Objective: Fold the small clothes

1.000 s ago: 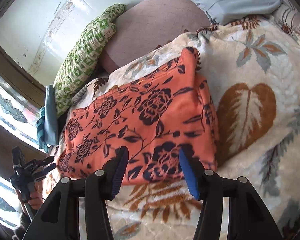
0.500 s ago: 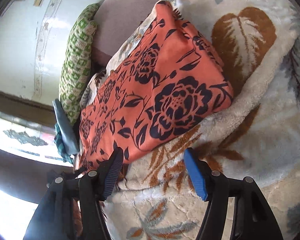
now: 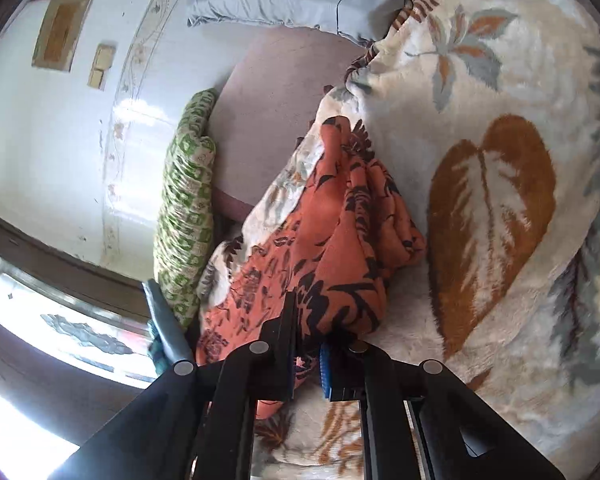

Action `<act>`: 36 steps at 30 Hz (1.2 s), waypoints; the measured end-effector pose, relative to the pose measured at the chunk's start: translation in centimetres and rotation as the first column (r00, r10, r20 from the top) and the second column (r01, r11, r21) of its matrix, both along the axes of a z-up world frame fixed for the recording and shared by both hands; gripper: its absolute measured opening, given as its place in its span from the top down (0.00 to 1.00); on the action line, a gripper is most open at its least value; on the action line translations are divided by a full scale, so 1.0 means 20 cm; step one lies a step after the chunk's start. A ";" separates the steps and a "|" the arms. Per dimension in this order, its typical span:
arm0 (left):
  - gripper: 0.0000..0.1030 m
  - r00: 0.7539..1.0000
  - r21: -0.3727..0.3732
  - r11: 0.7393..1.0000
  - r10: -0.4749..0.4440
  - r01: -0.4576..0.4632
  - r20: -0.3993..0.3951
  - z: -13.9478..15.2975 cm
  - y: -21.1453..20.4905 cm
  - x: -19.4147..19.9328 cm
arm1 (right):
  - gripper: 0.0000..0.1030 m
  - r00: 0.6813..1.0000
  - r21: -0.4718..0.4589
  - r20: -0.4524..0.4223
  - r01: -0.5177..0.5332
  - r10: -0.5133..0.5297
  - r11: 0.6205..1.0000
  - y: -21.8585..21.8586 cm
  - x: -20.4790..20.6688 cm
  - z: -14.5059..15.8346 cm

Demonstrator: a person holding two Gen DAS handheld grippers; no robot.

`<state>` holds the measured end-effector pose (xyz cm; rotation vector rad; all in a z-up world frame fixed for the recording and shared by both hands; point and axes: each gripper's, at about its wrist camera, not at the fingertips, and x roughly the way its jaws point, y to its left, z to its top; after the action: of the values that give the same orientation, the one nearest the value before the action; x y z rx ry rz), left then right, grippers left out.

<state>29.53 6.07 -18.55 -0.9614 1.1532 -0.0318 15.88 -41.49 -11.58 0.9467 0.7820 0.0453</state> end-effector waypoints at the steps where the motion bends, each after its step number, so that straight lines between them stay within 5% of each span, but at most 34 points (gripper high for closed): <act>1: 0.74 1.000 0.028 1.000 -0.008 0.008 -0.013 -0.02 -0.02 0.00 | 0.92 0.998 -0.031 -0.056 0.001 -0.003 1.000 -0.01 0.01 -0.06; 3: 0.74 1.000 0.060 0.998 -0.012 0.011 0.017 0.00 -0.05 -0.02 | 0.89 0.984 -0.024 -0.178 0.003 -0.007 1.000 -0.03 0.01 -0.22; 5: 0.73 0.999 0.110 0.993 -0.037 0.034 0.025 0.05 -0.06 -0.01 | 0.87 0.985 0.027 -0.168 0.034 -0.029 0.999 -0.04 -0.07 -0.29; 13: 0.55 0.997 0.247 0.968 -0.052 0.037 0.052 0.23 -0.20 -0.15 | 0.47 0.984 -0.068 -0.165 0.051 -0.062 0.996 0.02 -0.19 -0.07; 21: 0.48 0.990 0.343 0.938 -0.092 0.048 0.112 0.44 -0.24 -0.37 | 0.29 0.981 -0.262 -0.191 -0.095 0.045 0.960 0.33 -0.18 0.09; 30: 0.32 0.966 0.470 0.883 -0.116 -0.008 0.233 0.59 -0.21 -0.59 | 0.20 0.916 -0.479 -0.368 -0.336 0.162 0.811 0.76 -0.09 0.07; 36: 0.31 0.961 0.497 0.866 -0.179 0.053 0.210 0.59 -0.20 -0.62 | 0.19 0.865 -0.577 -0.468 -0.453 0.180 0.680 0.93 -0.08 0.01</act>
<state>17.16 2.06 -6.74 -0.4199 0.9191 0.0394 14.28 -22.93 -11.35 0.0937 1.2153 -0.1123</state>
